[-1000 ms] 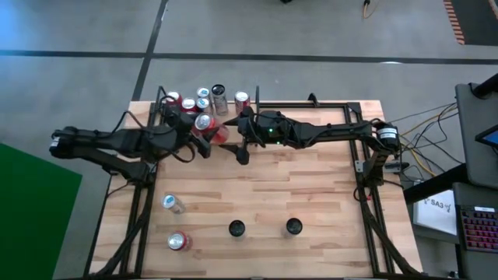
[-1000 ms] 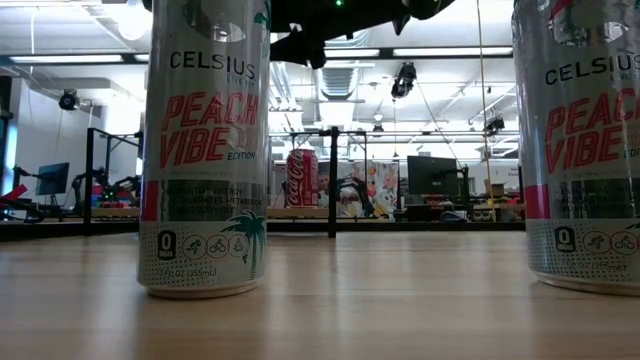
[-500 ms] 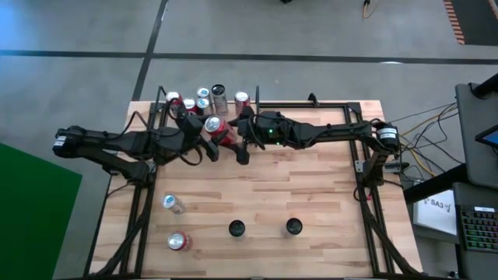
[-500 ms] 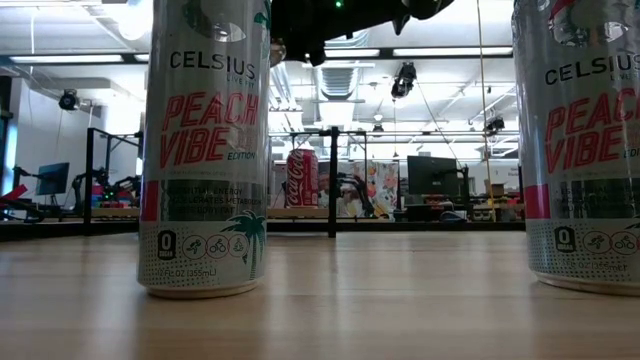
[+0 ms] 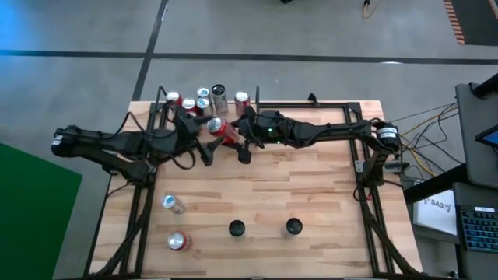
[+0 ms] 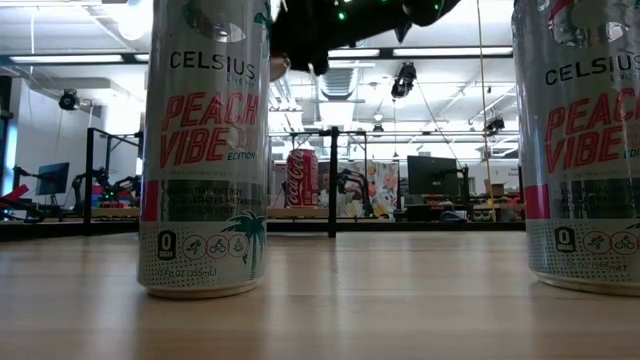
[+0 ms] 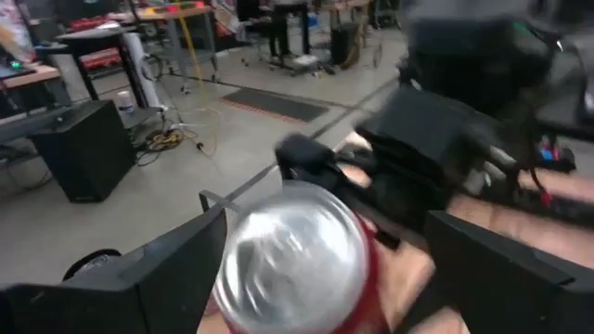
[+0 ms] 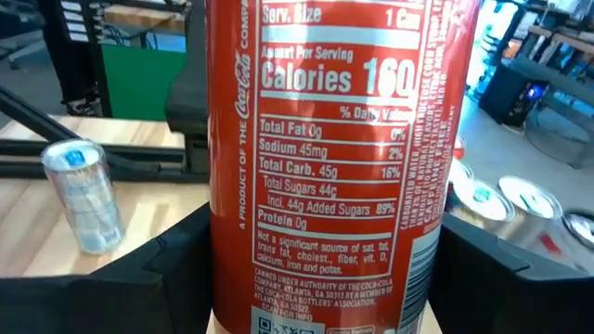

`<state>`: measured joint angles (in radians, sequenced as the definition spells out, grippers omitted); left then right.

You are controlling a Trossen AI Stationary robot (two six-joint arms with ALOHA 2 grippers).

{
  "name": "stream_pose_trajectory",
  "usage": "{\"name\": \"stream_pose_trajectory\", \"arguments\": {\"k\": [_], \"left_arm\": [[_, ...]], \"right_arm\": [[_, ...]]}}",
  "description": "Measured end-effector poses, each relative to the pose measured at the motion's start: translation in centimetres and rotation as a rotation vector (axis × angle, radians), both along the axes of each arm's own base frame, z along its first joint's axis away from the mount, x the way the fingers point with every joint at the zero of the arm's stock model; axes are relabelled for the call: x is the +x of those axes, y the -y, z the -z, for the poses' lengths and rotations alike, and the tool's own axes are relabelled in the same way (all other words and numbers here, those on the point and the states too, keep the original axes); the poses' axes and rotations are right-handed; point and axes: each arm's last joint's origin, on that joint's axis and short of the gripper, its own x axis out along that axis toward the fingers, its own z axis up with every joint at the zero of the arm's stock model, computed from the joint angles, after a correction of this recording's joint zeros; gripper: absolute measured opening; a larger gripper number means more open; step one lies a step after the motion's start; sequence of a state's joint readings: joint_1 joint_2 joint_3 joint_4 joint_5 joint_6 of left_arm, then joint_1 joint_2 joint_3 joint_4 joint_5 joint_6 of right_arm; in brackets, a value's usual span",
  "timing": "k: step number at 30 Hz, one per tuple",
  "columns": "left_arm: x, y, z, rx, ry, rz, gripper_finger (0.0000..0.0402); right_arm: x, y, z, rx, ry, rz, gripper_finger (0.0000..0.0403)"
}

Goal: Place canned beverage on shelf
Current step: Put the top orange soda can on the shelf aligned with the other orange soda can

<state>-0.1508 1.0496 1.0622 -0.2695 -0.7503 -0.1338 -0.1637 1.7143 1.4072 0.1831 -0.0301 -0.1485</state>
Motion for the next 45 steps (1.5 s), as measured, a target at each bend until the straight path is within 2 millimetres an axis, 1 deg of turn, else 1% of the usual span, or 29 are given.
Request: {"name": "stream_pose_trajectory", "arguments": {"k": [4, 6, 9, 11, 16, 21, 23, 27, 33, 39, 45], "left_arm": [[-1.0, 0.1, 0.5, -0.005, -0.019, 0.011, 0.036], [-1.7, 0.2, 1.1, -0.031, -0.003, 0.014, 0.0361], [-2.6, 0.8, 2.8, -0.068, 0.02, 0.041, 0.0361], [-2.8, 1.2, 3.9, -0.085, 0.08, 0.069, 0.0361], [-2.9, 2.2, 7.0, -0.036, 0.164, 0.135, 0.0361], [-3.0, 2.2, 8.7, 0.002, 0.227, 0.139, 0.0362], [-3.0, 2.2, 9.1, 0.027, 0.237, 0.141, 0.0362], [-2.5, 2.3, 9.2, 0.09, 0.282, 0.141, 0.0362], [-1.1, 2.2, 9.7, 0.152, 0.309, 0.115, 0.0362], [0.0, 2.0, 10.1, 0.159, 0.344, 0.098, 0.0362], [1.2, 2.0, 10.6, 0.174, 0.4, 0.191, 0.0362]], "right_arm": [[-0.8, 0.3, 1.1, 0.009, -0.033, 0.015, 0.0281], [-1.3, 0.1, 1.4, 0.013, -0.031, 0.012, 0.0281], [-2.0, -0.2, 1.7, 0.018, -0.002, -0.03, 0.0281], [-2.2, -0.4, 1.9, 0.034, 0.039, -0.085, 0.0281], [-2.8, -0.6, 3.1, 0.019, 0.133, -0.121, 0.0281], [-3.7, -0.8, 4.3, -0.007, 0.26, -0.137, 0.0281], [-3.9, -0.8, 4.6, -0.006, 0.281, -0.149, 0.0281], [-3.9, -1.1, 5.0, 0.0, 0.272, -0.159, 0.0281], [-3.8, -1.7, 4.7, -0.034, 0.283, -0.177, 0.0281], [-3.7, -2.0, 4.7, -0.057, 0.28, -0.195, 0.0281], [-3.7, -2.0, 4.8, -0.057, 0.272, -0.206, 0.0281]]}}
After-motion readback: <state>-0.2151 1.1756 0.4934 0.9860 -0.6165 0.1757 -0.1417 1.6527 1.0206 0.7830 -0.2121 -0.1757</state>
